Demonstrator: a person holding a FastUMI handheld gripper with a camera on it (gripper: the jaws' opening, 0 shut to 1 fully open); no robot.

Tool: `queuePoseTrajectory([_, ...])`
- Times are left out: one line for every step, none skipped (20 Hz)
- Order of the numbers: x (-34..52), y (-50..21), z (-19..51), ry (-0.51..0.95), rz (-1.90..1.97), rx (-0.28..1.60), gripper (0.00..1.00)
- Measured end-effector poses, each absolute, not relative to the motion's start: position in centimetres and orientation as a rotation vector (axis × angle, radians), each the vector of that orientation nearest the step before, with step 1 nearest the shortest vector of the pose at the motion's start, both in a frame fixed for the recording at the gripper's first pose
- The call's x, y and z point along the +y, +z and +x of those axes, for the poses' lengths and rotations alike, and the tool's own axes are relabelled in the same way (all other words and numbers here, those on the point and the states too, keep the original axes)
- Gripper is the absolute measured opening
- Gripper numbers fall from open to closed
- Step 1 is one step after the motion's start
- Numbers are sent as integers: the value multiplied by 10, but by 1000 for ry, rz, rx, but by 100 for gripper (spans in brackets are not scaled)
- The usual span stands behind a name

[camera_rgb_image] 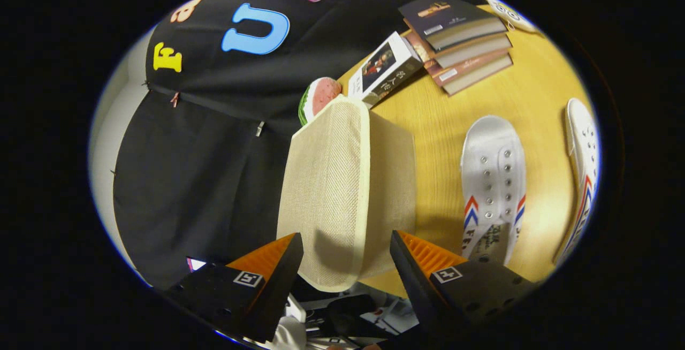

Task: Open the storage box then place both shoes into the box .Put the left shoe in first, then the right shoe, with the right side of both shoes facing outward in a uniform manner.

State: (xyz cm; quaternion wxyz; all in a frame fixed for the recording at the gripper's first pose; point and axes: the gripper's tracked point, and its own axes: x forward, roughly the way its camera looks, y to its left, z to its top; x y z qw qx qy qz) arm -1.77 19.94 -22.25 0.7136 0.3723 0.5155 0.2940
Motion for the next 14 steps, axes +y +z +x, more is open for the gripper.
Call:
queuePoseTrajectory([205,-223,-18,667,847,1165,97])
queuePoseTrajectory([210,-223,-20,685,866,1183,97])
queuePoseTrajectory([216,-224,-20,700,875,1200,97])
queuePoseTrajectory([219,-225,-23,710,882,1219,96])
queuePoseTrajectory([222,-226,-23,716,890,1234,96])
queuePoseTrajectory([223,-227,-23,702,894,1246,93])
queuePoseTrajectory([224,-232,-21,686,895,1256,82])
queuePoseTrajectory([223,-231,-23,691,897,1272,65])
queuePoseTrajectory([225,-230,-24,694,911,1288,65])
queuePoseTrajectory([223,-229,-23,688,920,1301,55])
queuePoseTrajectory([223,-229,-23,684,920,1311,54])
queuePoseTrajectory([218,-226,-23,673,929,1316,46])
queuePoseTrajectory([221,-226,-22,667,937,1318,38])
queuePoseTrajectory([223,-225,-22,666,937,1317,30])
